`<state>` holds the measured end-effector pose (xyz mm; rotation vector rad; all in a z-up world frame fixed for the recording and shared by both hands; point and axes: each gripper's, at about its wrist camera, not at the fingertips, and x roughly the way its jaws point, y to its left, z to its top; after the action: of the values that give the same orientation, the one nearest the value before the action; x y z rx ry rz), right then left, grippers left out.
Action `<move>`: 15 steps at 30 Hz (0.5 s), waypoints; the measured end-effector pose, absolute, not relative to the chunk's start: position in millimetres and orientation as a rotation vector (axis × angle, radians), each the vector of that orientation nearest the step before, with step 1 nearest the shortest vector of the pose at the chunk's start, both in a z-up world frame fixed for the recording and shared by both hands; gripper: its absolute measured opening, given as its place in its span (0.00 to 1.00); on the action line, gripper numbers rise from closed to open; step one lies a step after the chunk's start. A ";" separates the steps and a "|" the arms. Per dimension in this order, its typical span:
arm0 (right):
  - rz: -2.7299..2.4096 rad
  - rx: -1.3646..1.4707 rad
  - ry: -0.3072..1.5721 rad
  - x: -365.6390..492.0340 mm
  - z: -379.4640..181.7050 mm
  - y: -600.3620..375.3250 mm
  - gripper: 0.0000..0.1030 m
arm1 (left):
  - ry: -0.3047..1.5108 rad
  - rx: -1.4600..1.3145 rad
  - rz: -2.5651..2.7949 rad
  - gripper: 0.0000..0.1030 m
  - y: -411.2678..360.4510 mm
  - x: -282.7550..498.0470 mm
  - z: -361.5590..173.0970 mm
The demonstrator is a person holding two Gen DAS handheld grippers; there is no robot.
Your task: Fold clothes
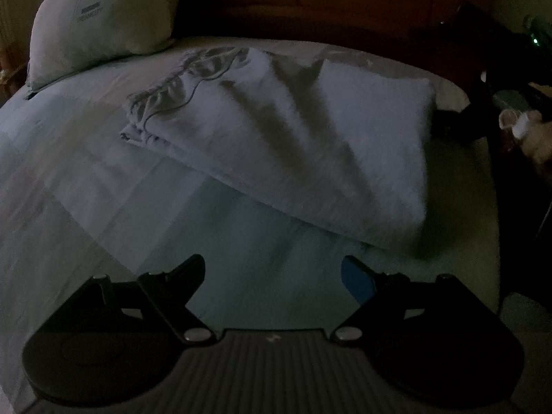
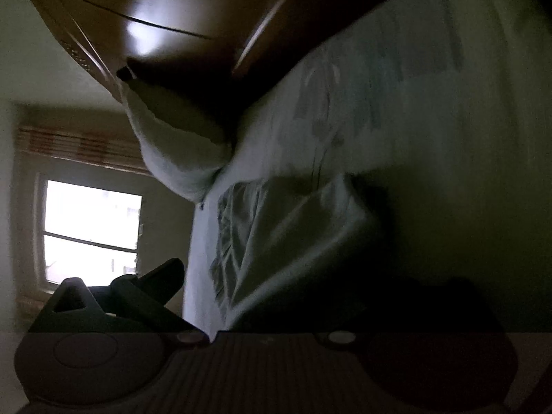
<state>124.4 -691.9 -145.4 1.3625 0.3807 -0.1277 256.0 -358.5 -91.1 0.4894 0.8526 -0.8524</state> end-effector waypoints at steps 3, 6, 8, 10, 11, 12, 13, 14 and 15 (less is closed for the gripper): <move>-0.161 1.320 0.374 129.2 -138.9 -699.4 1.00 | 0.855 0.483 -0.844 0.84 -356.1 258.9 -92.2; -0.188 1.266 0.356 130.5 -133.8 -707.1 0.97 | 0.859 0.478 -0.835 0.84 -353.9 261.3 -94.7; -0.212 1.199 0.371 130.8 -129.9 -707.1 0.89 | 0.860 0.480 -0.833 0.84 -353.0 261.8 -97.3; -0.237 1.124 0.393 131.1 -125.8 -705.8 0.62 | 0.862 0.480 -0.834 0.84 -352.4 262.1 -99.3; -0.249 1.086 0.404 131.3 -123.7 -705.2 0.54 | 0.863 0.479 -0.834 0.84 -352.2 262.2 -99.8; -0.261 1.048 0.415 131.5 -121.7 -704.6 0.42 | 0.863 0.478 -0.834 0.84 -351.5 262.1 -99.5; -0.273 1.011 0.426 131.6 -119.7 -703.9 0.26 | 0.864 0.477 -0.834 0.84 -350.8 262.1 -99.2; -0.285 0.973 0.436 131.8 -117.6 -703.3 0.18 | 0.864 0.476 -0.834 0.84 -350.3 262.0 -98.9; -0.296 0.935 0.446 132.0 -115.6 -702.6 0.13 | 0.862 0.475 -0.834 0.84 -350.3 261.5 -98.8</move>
<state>132.0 -702.6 -115.6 0.9347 0.4465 -0.2961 261.5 -350.3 -98.8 0.4752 0.8623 -0.8336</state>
